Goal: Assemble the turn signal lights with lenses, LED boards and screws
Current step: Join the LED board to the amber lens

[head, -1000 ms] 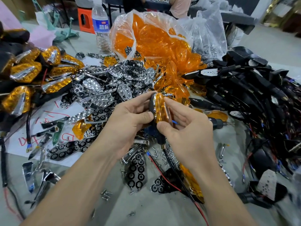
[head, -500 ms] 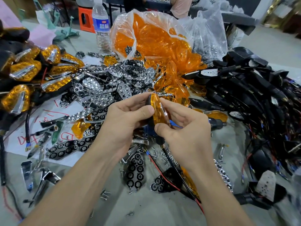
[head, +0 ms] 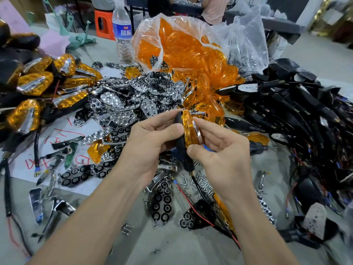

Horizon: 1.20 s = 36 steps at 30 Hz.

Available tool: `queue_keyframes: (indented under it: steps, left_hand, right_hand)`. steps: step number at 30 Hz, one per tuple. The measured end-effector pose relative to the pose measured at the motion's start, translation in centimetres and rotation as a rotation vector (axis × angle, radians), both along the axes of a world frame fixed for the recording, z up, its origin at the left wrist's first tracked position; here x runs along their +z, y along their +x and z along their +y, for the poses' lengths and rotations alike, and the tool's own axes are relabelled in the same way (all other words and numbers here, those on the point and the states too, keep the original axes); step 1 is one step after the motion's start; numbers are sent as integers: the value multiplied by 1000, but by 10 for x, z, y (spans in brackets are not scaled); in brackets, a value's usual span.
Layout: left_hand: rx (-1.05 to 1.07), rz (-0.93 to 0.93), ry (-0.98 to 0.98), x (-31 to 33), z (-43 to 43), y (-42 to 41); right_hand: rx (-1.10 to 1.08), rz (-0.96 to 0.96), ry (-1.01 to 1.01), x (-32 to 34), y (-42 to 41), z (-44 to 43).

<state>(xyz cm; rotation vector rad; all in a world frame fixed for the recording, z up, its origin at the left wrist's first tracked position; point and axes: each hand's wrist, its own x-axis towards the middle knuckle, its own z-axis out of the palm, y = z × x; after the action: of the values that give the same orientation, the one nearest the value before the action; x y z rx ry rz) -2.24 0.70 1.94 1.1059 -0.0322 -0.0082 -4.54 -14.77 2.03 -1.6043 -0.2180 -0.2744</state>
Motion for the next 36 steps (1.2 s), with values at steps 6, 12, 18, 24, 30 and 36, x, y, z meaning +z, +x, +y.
queue_keyframes:
  steps: [6,12,18,24,30,36]
  left_hand:
    - [-59,-124,148,-1,2,-2]
    - [-34,-61,116,0,-3,-3]
    - [2,-65,79,2,-3,-3]
    - [-152,-212,96,6,7,-2]
    - [-172,-76,178,8,2,-4]
    - [-250,-86,18,11,-3,-8]
  right_hand:
    - [-12,6,-32,-3,0,-1]
    - [-122,-27,-219,-6,-3,5]
    - [-26,120,-33,-1,5,-1]
    - [227,293,64,8,7,-17]
    - [140,181,143,4,7,-17]
    - [80,105,128,-1,5,-14]
